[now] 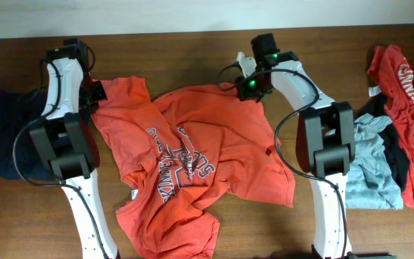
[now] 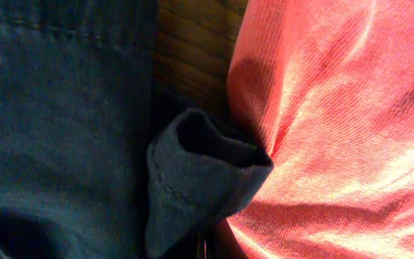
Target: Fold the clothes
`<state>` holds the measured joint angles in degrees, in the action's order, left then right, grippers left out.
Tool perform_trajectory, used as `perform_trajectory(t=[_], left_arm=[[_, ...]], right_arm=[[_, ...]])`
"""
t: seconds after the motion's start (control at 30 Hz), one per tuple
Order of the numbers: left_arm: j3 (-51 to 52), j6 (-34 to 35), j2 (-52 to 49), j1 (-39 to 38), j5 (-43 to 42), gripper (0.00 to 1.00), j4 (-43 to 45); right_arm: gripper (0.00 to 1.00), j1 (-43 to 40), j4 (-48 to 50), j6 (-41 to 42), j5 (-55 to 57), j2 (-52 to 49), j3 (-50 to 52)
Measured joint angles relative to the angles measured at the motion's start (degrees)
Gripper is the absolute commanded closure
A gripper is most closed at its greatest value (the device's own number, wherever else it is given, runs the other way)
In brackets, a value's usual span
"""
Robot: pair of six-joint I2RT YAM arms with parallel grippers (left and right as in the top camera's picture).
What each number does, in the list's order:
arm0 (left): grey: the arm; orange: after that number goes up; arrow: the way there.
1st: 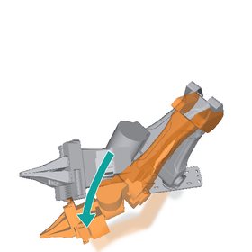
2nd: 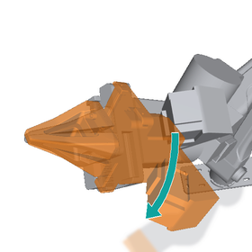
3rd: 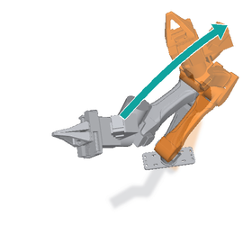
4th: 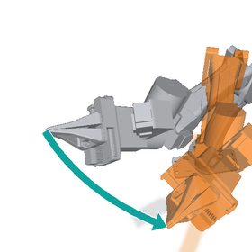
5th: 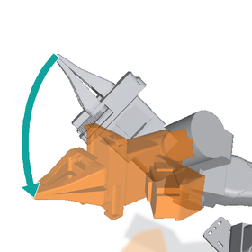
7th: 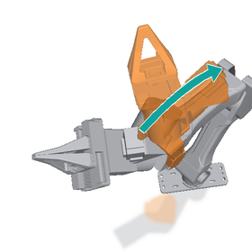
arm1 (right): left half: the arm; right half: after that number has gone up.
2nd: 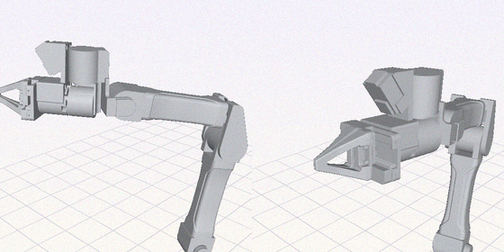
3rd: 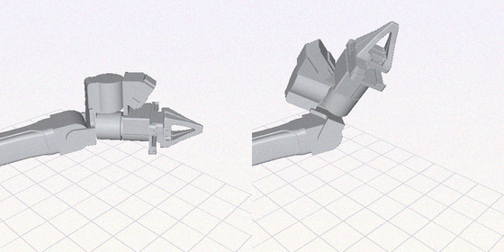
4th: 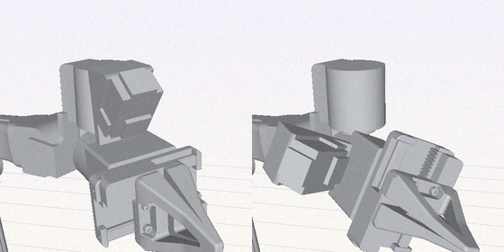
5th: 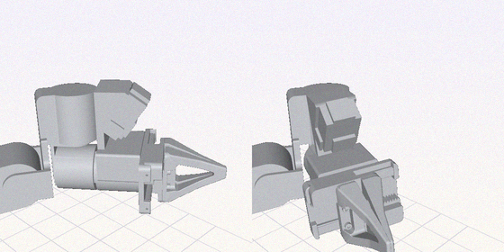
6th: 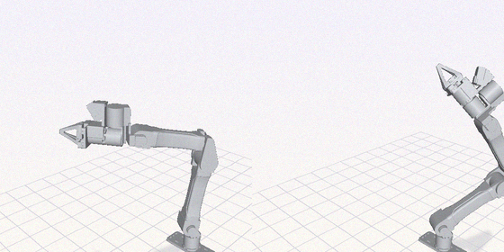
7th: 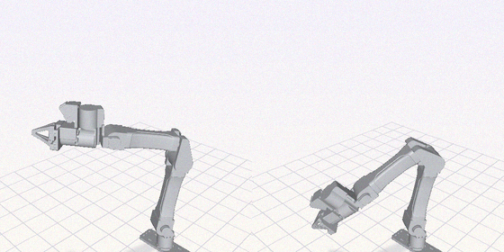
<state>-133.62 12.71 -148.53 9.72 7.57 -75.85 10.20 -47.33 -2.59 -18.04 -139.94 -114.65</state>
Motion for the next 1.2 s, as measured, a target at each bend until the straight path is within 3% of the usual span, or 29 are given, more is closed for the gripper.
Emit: perform_trajectory(t=[0.4, 0.63, 0.8, 0.83, 0.87, 0.9, 0.93, 1.0, 1.03, 1.07, 1.2], left_arm=[[0.0, 0.0, 0.0, 0.0, -0.2, 0.99, 2.9], [-3.2, -5.2, -1.5, 0.0, -7.0, 0.99, 10.4], [-8.8, -8.7, -2.8, 0.0, -11.4, 0.99, 15.8], [-10.8, -9.3, -2.8, 0.0, -12.6, 1.0, 16.8], [-11.5, -9.4, -2.8, 0.0, -13.0, 1.0, 16.7], [-12.7, -9.7, -2.8, 0.0, -13.7, 0.97, 16.5], [-13.7, -9.9, -2.8, 0.0, -14.5, 0.85, 15.8], [-15.3, -10.2, -2.8, 0.0, -16.3, 0.43, 13.1], [-15.9, -11.0, -2.8, 0.0, -17.3, 0.13, 11.1], [-16.4, -11.3, -2.8, 0.0, -18.0, 0.07, 9.2], [-17.0, -12.1, -2.8, 0.0, -19.0, 0.04, 2.2]], right_arm=[[0.96, -16.9, -1.7, 5.4, 4.6, 0.0, -10.8], [0.96, -18.4, -2.6, 5.6, -0.7, -0.3, -22.0], [0.96, -18.4, -6.0, 5.6, 0.9, -0.3, -23.2], [0.89, -18.4, -6.6, 5.6, 2.2, -0.4, -23.2], [0.72, -18.4, -6.9, 5.7, 2.8, -0.4, -23.2], [0.52, -18.4, -7.6, 5.5, 3.6, -0.4, -23.2], [0.45, -18.5, -8.2, 5.7, 4.1, -0.4, -23.2], [0.39, -18.8, -9.4, 5.9, 4.9, -0.4, -23.2], [0.34, -19.1, -10.5, 5.8, 5.3, -0.4, -23.2], [0.33, -19.2, -10.8, 5.8, 5.5, -0.4, -23.2], [0.32, -20.0, -13.8, 5.8, 6.2, -0.4, -23.2]])
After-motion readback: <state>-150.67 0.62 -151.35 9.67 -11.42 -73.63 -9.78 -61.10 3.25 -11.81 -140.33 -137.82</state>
